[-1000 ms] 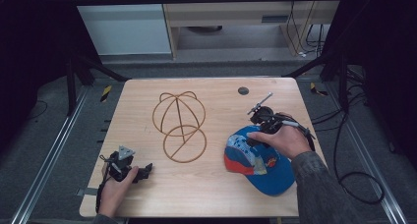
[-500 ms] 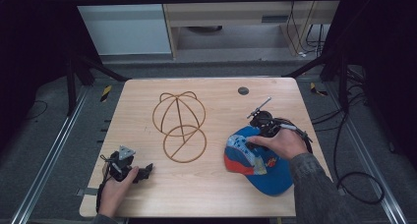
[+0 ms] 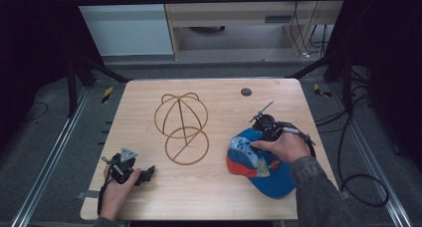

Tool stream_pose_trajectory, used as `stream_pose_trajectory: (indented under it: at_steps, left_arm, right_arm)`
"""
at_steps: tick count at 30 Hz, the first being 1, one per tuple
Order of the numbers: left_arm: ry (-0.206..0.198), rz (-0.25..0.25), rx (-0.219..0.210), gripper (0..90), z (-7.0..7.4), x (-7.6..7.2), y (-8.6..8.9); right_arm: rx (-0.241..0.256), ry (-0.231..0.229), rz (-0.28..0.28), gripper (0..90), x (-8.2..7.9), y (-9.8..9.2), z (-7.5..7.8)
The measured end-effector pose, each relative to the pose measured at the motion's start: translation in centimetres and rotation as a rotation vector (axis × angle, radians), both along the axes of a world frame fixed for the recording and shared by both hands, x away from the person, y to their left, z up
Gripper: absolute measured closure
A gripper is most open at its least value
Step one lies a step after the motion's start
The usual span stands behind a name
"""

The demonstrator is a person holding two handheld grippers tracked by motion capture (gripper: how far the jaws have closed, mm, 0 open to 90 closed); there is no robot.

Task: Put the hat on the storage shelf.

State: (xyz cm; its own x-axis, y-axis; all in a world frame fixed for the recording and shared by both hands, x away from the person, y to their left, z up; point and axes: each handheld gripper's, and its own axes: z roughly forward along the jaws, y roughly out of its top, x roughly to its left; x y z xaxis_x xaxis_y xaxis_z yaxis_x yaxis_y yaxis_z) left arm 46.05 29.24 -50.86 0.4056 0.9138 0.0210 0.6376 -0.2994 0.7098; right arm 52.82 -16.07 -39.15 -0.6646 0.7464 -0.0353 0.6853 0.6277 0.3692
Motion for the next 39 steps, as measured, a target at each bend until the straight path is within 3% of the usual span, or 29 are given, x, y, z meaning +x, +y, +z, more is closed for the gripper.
stream_pose_trajectory:
  at_steps: [5,9,10,11,15,21,31,39]
  left_arm:
    - [0.0,-0.001,0.0,0.0,0.0,0.0,0.0]
    - [0.0,-0.001,0.0,0.0,0.0,0.0,0.0]
    - [0.0,-0.001,0.0,0.0,0.0,0.0,0.0]
    - [0.0,-0.002,0.0,0.0,0.0,0.0,0.0]
    - [-0.001,-0.002,0.0,0.0,0.0,0.0,0.0]
    - [0.0,-0.003,0.0,0.0,0.0,0.0,0.0]
    - [-0.001,-0.004,0.0,0.0,0.0,0.0,0.0]
    - [-0.003,0.0,-0.004,0.0,0.0,0.0,-0.1]
  right_arm:
    - [0.005,0.007,0.003,54.2,0.0,-0.1,-0.1]
    - [0.007,0.014,0.018,71.9,0.0,-0.1,-0.3]
    - [0.007,0.014,0.018,71.9,0.0,-0.1,-0.3]
    - [0.012,0.017,0.024,79.7,0.0,-0.2,-0.3]
    - [0.027,0.025,0.022,88.0,-0.1,-0.4,-0.2]
    - [0.043,0.014,0.031,89.0,-0.1,-0.8,0.3]
    - [0.089,-0.018,0.047,89.3,-0.6,-1.2,2.5]
    - [0.135,-0.083,0.048,89.4,-0.8,-1.6,5.5]
